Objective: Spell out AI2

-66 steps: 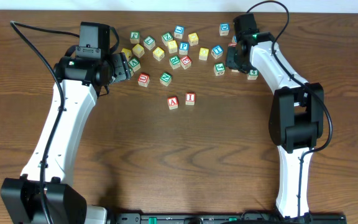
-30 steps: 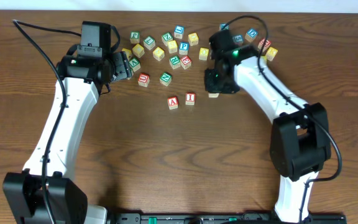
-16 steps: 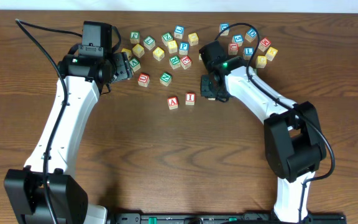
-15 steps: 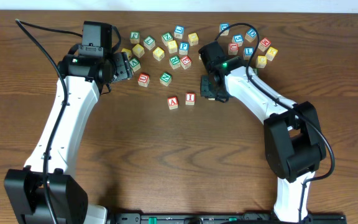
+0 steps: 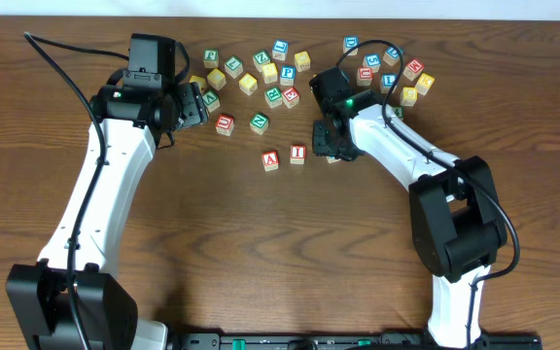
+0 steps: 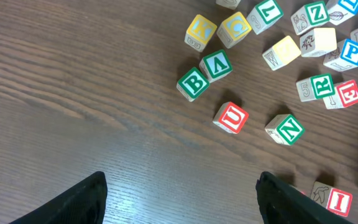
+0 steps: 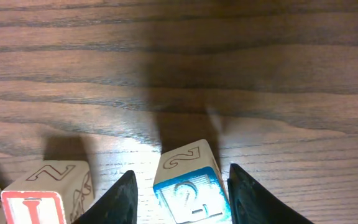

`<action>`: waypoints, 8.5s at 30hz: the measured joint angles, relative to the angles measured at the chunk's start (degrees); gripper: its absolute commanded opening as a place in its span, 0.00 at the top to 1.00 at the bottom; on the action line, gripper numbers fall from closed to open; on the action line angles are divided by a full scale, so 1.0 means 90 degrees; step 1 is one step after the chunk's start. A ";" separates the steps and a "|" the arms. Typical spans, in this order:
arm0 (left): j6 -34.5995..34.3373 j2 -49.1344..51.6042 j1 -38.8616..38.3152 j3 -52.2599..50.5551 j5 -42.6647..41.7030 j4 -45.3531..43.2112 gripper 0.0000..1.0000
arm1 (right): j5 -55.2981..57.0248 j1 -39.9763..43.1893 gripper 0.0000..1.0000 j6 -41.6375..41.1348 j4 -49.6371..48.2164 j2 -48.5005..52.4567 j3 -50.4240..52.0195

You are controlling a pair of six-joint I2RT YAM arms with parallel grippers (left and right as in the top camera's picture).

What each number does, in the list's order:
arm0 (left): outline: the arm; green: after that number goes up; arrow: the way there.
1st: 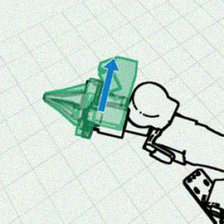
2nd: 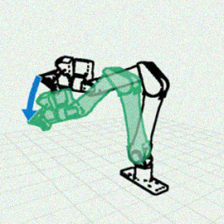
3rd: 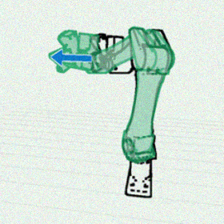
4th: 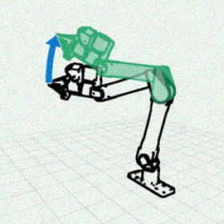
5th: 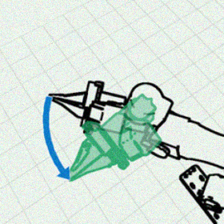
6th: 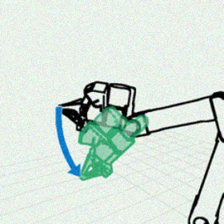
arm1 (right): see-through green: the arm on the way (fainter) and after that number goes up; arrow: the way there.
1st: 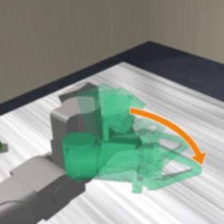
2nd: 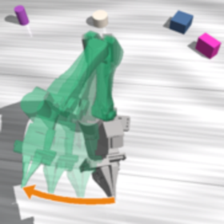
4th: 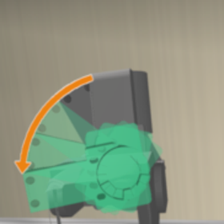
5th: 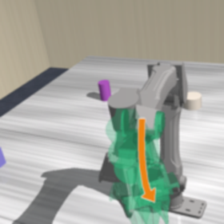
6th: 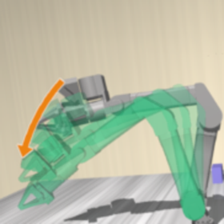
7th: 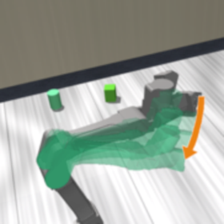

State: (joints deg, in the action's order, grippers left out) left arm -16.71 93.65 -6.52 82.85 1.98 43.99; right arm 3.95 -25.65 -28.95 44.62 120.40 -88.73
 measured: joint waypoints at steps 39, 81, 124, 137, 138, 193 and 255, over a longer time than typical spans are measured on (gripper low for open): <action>-0.0027 0.0000 -0.0141 0.0000 -0.0350 0.0214 0.29 | -0.0085 0.0027 0.53 -0.0376 0.0736 -0.0002 -0.0447; -0.0503 0.1571 -0.1668 -0.0840 -0.0857 -0.0629 0.93 | -0.0053 0.0835 0.46 -0.0291 0.0877 -0.0032 0.0124; 0.0294 0.2013 -0.2025 -0.0845 -0.1379 -0.1489 0.93 | -0.0056 0.0763 0.42 -0.0291 0.0903 -0.0032 0.0129; 0.0408 0.2013 -0.2038 -0.0845 -0.1401 -0.1775 0.93 | -0.0056 0.0763 0.42 -0.0289 0.0865 -0.0032 0.0129; 0.0408 0.2013 -0.2038 -0.0845 -0.1404 -0.1795 0.93 | -0.0056 0.0763 0.42 -0.0289 0.0865 -0.0032 0.0129; -0.0255 0.2227 -0.2242 -0.0765 -0.1880 -0.2300 0.93 | -0.0301 0.0435 0.40 -0.0034 0.0389 -0.0032 0.0129; -0.0163 0.0937 -0.0413 -0.0665 0.0945 -0.0763 0.92 | -0.0748 -0.0182 0.80 0.0245 -0.0882 0.0597 -0.0440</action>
State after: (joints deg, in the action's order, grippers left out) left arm -18.17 102.08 -10.24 76.86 10.48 37.12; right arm -2.79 -27.29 -26.74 36.69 125.78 -92.68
